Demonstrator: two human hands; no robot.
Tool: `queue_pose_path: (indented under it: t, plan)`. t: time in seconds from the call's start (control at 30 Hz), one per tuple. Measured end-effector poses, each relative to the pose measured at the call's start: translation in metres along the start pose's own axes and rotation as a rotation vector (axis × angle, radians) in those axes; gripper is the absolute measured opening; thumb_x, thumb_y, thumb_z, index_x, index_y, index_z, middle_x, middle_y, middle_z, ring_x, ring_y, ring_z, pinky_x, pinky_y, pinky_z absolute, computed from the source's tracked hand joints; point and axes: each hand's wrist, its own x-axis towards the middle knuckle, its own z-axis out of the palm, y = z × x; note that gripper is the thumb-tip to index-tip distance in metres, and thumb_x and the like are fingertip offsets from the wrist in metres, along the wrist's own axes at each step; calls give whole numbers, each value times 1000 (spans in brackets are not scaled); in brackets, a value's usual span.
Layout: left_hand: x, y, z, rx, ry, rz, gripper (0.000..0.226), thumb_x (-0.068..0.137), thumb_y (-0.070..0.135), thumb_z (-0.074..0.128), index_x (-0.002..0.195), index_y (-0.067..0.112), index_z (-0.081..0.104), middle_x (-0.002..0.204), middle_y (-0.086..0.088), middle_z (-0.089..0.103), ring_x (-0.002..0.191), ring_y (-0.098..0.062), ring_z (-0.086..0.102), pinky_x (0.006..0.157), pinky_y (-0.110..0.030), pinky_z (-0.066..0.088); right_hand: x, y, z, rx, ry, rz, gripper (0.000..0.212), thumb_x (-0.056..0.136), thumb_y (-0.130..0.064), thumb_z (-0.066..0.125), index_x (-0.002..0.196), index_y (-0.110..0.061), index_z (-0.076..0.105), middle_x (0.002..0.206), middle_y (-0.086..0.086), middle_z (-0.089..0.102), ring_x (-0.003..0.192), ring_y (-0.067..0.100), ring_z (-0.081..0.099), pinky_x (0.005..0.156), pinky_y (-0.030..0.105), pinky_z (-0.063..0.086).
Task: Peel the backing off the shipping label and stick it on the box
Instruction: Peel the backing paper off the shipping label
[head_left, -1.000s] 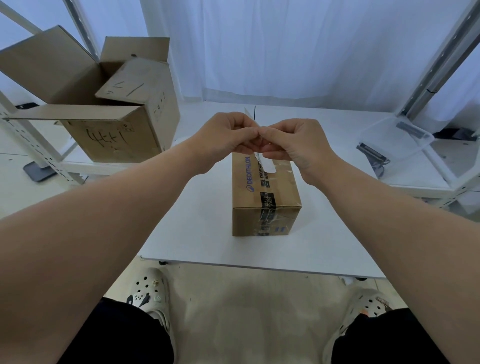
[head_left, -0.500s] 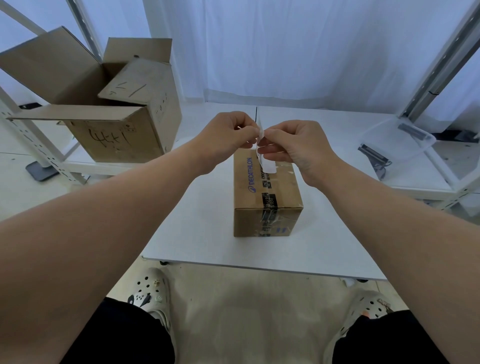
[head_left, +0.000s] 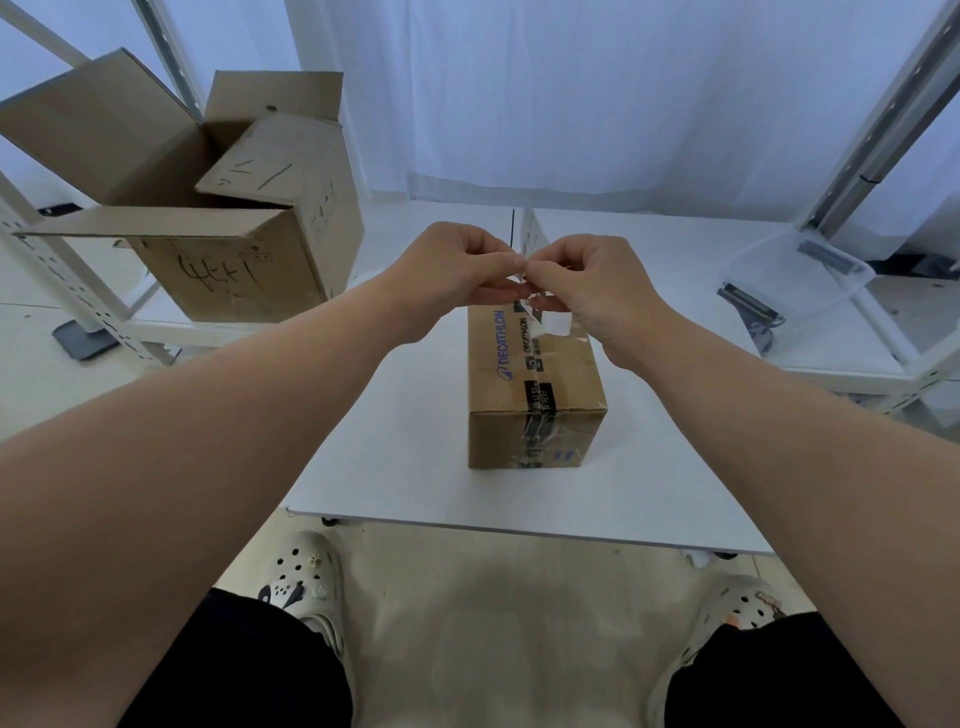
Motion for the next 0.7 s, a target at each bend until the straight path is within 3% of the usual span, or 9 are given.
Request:
queue_pose_path:
  t: [0.2, 0.37, 0.5, 0.6, 0.7]
  plan:
    - [3, -3, -1, 72, 31, -6, 6, 86, 12, 63, 80, 11, 61, 80, -1, 63, 73, -12, 61, 68, -21, 52, 2, 2, 1, 33, 20, 15, 9, 85, -9, 61, 88, -1, 66, 80, 8, 69, 74, 12, 70, 73, 25, 59]
    - [6, -5, -4, 38, 71, -43, 10, 86, 11, 60, 76, 14, 59, 85, -2, 62, 77, -15, 61, 73, -25, 52, 2, 2, 1, 40, 41, 50, 8, 87, -9, 58, 88, -3, 65, 87, 9, 70, 76, 14, 70, 68, 21, 58]
    - [5, -6, -6, 86, 95, 15, 11, 86, 12, 62, 76, 15, 58, 85, -3, 64, 78, -13, 63, 76, -24, 53, 2, 2, 1, 56, 11, 88, 6, 86, -8, 60, 84, -8, 65, 94, 13, 70, 85, 23, 71, 75, 28, 60]
    - [2, -4, -5, 211, 73, 105, 9, 85, 13, 64, 77, 15, 61, 80, 2, 64, 77, -10, 61, 75, -21, 53, 2, 0, 1, 134, 7, 119, 13, 83, -5, 61, 95, -10, 66, 99, 12, 70, 87, 23, 71, 79, 32, 59]
    - [0, -2, -3, 281, 71, 125, 7, 83, 16, 67, 77, 15, 65, 79, 3, 66, 75, -9, 58, 75, -22, 51, 2, -3, -1, 182, 22, 118, 8, 86, -19, 64, 92, -15, 65, 88, 7, 72, 82, 19, 72, 80, 32, 59]
